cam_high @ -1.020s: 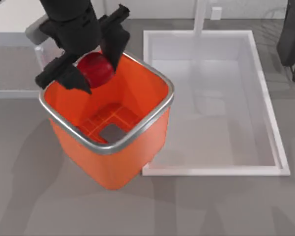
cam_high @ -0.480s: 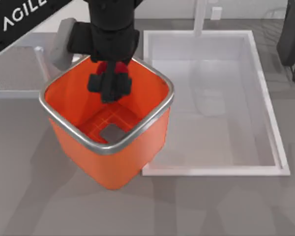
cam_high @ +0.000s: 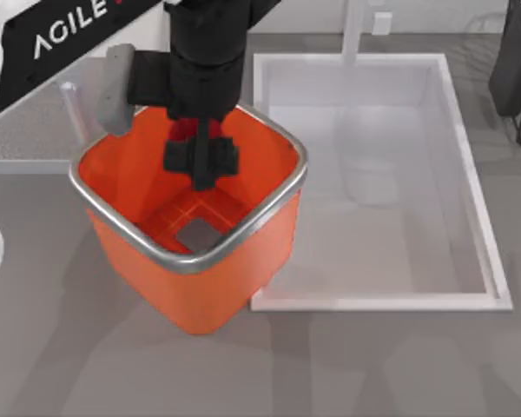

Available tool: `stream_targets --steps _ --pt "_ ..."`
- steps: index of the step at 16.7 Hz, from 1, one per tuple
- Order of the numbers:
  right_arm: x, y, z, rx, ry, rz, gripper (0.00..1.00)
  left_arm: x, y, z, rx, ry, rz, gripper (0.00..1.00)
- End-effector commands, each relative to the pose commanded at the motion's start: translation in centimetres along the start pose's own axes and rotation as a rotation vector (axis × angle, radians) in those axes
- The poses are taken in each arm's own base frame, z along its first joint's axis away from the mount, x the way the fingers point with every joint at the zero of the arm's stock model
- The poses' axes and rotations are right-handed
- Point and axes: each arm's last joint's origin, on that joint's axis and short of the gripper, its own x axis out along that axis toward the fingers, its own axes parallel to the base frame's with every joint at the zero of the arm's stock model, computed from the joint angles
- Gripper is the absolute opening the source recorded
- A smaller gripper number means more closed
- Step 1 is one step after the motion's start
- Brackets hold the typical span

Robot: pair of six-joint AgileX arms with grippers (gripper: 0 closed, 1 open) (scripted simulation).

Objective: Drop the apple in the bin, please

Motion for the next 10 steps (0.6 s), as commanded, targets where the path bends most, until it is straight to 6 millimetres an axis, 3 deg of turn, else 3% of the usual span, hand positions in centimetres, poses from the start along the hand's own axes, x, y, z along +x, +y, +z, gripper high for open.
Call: stream_targets --steps 3,10 --pt "0.0 0.0 0.0 0.0 0.0 0.0 1.0 0.2 -0.1 0.2 -0.002 0.005 -0.003 0.0" --pt "0.0 0.0 0.0 0.0 0.0 0.0 1.0 3.3 -0.2 0.1 0.002 0.003 -0.003 0.0"
